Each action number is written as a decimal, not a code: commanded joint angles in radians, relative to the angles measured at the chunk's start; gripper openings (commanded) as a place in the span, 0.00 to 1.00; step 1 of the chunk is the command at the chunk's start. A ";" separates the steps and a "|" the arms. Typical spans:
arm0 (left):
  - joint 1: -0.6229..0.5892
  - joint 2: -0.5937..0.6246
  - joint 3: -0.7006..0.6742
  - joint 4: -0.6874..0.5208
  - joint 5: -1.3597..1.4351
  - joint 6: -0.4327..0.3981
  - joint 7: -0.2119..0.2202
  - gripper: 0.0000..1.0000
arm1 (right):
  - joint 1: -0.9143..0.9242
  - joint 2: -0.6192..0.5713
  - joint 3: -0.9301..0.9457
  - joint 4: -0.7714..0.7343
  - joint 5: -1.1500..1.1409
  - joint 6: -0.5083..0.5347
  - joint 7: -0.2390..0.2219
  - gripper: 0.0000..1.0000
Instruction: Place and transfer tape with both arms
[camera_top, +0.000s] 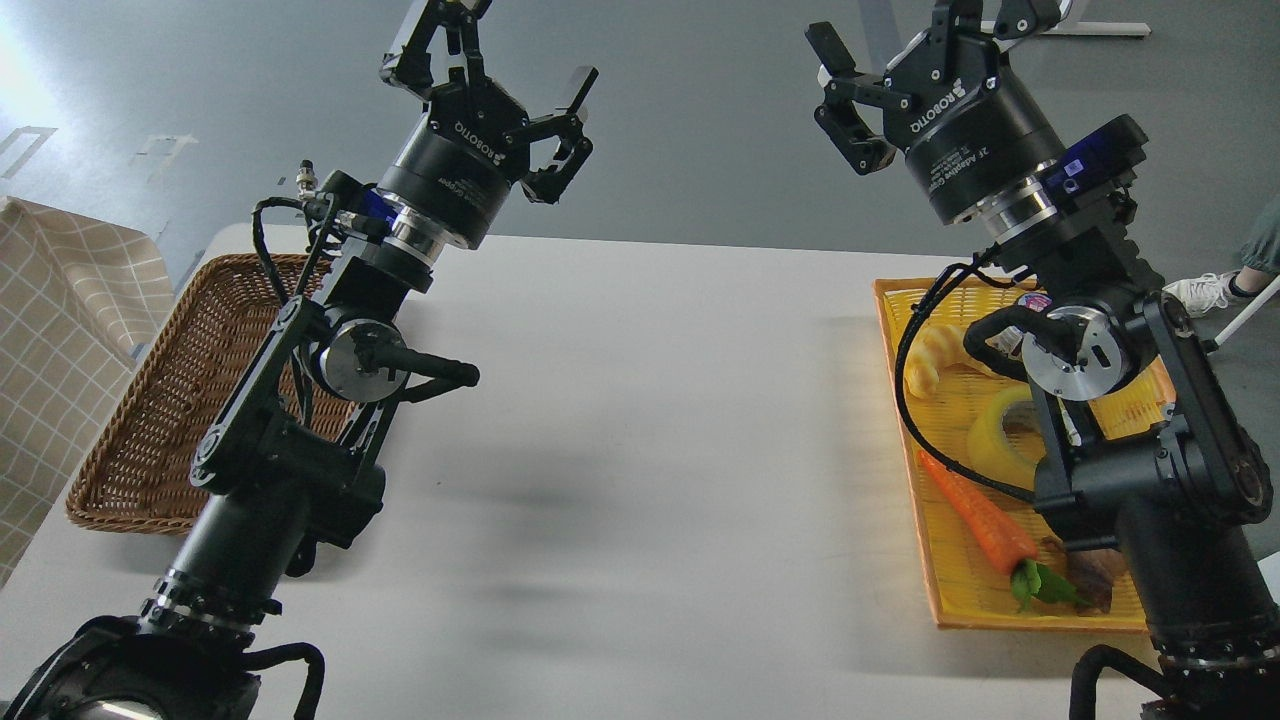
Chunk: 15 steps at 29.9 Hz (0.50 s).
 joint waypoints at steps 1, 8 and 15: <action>0.001 0.001 -0.002 0.000 -0.008 -0.002 -0.001 0.98 | -0.007 0.000 -0.001 0.002 0.000 0.000 0.000 1.00; 0.016 0.027 -0.007 0.006 -0.016 -0.012 -0.003 0.98 | 0.001 0.000 -0.002 0.033 0.001 0.000 0.000 1.00; 0.018 0.041 -0.006 0.006 -0.013 -0.012 -0.004 0.98 | -0.019 0.000 -0.001 0.042 0.003 0.003 0.000 1.00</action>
